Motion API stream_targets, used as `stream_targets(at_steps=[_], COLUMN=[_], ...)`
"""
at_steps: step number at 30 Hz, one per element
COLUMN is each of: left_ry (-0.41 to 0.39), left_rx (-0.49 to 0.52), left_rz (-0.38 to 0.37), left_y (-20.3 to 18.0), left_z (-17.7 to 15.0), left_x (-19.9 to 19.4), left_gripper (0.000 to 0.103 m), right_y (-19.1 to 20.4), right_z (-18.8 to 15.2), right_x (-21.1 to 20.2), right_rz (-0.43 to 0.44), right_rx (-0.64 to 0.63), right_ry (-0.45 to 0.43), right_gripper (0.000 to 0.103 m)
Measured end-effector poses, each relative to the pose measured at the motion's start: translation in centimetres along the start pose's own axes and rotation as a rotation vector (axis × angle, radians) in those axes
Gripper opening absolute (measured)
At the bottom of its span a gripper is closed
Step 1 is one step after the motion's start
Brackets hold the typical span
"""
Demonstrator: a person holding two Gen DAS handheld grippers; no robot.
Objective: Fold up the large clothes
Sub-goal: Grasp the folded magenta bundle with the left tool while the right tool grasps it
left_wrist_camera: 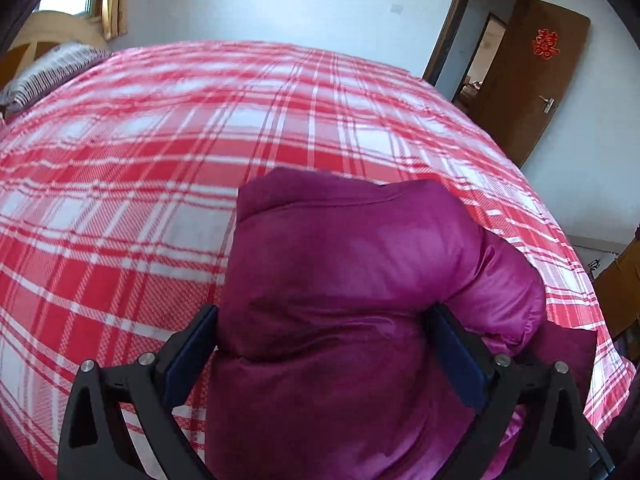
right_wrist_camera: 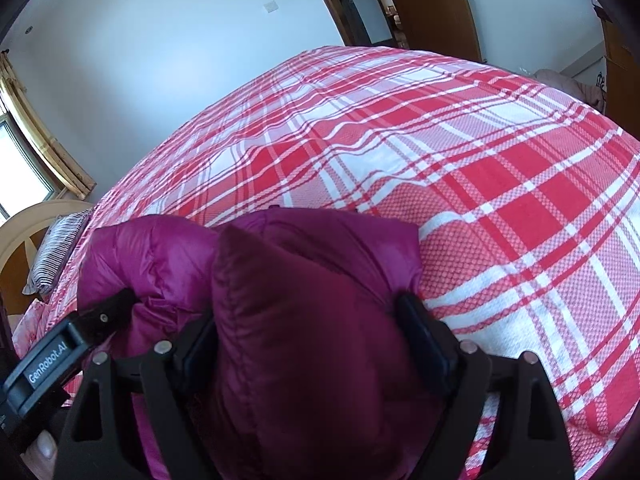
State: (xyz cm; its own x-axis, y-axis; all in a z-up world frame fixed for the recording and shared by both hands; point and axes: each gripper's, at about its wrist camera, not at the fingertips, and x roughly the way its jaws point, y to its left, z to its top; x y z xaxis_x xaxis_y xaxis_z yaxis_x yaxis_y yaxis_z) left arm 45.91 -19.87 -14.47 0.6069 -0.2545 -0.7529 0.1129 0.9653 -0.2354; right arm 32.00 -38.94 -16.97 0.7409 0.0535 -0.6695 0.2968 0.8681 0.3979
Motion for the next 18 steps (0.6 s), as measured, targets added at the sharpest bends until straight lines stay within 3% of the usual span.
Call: stream_targets(at_steps=[7,18], left_ry=[0.051,0.070], left_rx=[0.030,0.022], left_rz=[0.037,0.025], left_y=[-0.7,-0.4], left_z=[-0.2,-0.5], left_x=[1.4,1.9], left_gripper=[0.102,0.102], right_y=[0.5,0.8], right_z=[0.0,0.0], right_x=[0.5,1.0], right_rz=[-0.039,-0.069], right_rx=[-0.030,-0.056], right_ry=[0.028,0.050], right_gripper=[0.089,0.091])
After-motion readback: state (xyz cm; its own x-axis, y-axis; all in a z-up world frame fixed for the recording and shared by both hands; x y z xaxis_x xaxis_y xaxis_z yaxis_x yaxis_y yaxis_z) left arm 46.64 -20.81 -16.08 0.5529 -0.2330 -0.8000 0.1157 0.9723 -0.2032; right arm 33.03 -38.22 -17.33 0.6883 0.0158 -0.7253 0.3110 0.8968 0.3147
